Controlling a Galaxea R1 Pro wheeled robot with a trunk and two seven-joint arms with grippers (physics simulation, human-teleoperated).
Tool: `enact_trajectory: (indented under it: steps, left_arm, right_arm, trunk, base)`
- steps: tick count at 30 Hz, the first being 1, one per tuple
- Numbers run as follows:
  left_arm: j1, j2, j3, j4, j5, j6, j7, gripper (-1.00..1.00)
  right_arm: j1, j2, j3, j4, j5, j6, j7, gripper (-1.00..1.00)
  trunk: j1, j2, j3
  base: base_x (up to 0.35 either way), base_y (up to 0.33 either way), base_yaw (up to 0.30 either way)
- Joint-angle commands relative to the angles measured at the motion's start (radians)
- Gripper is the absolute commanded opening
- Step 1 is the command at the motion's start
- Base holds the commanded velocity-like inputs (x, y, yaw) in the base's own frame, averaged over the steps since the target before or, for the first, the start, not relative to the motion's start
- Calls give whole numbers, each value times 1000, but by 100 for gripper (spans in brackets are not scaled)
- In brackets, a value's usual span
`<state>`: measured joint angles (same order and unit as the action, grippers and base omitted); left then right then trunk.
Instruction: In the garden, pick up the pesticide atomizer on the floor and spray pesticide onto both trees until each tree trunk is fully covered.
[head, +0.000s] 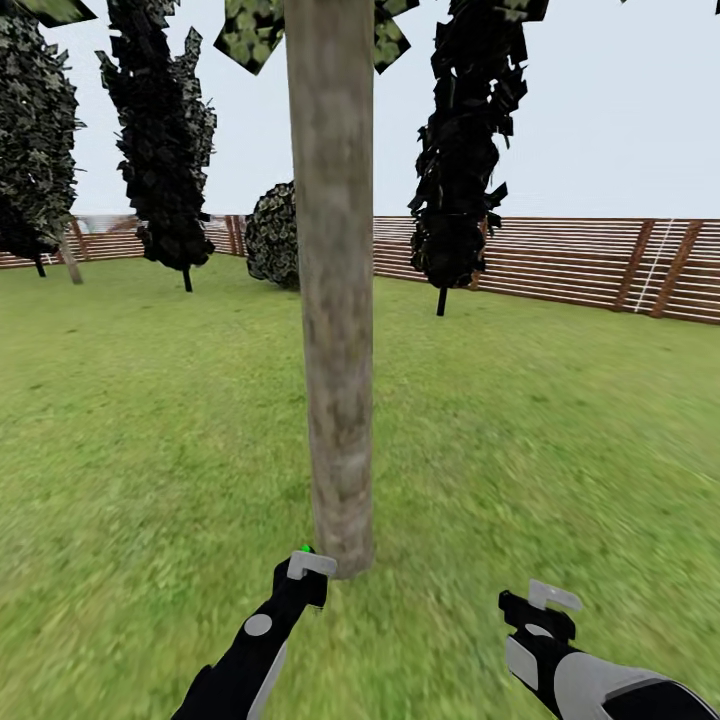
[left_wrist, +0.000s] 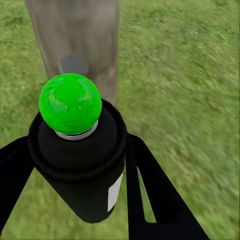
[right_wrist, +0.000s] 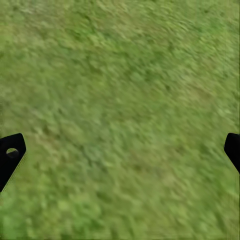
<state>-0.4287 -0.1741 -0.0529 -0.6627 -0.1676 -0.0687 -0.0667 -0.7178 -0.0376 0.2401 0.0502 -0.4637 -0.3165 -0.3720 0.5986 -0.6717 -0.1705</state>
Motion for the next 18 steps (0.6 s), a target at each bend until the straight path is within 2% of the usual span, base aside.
enact_trajectory:
  steps: [1, 5, 18]
  left_arm:
    - [-1, 0, 3, 0, -10, -3, -3, -100]
    - [-1, 0, 4, 0, -10, -7, -2, -100]
    - [-1, 0, 6, 0, -10, -11, -2, -100]
  right_arm:
    - [-2, 0, 8, 3, -9, -6, 1, 100]
    - [-2, -1, 8, 3, -9, -6, 1, 100]
    - [-2, -4, 8, 3, -9, -6, 1, 100]
  trunk:
    - [1, -1, -2]
    - [1, -1, -2]
    - [1, -1, -2]
  base:
    - [348, 0, 0]
    - [251, 0, 0]
    - [67, -11, 0]
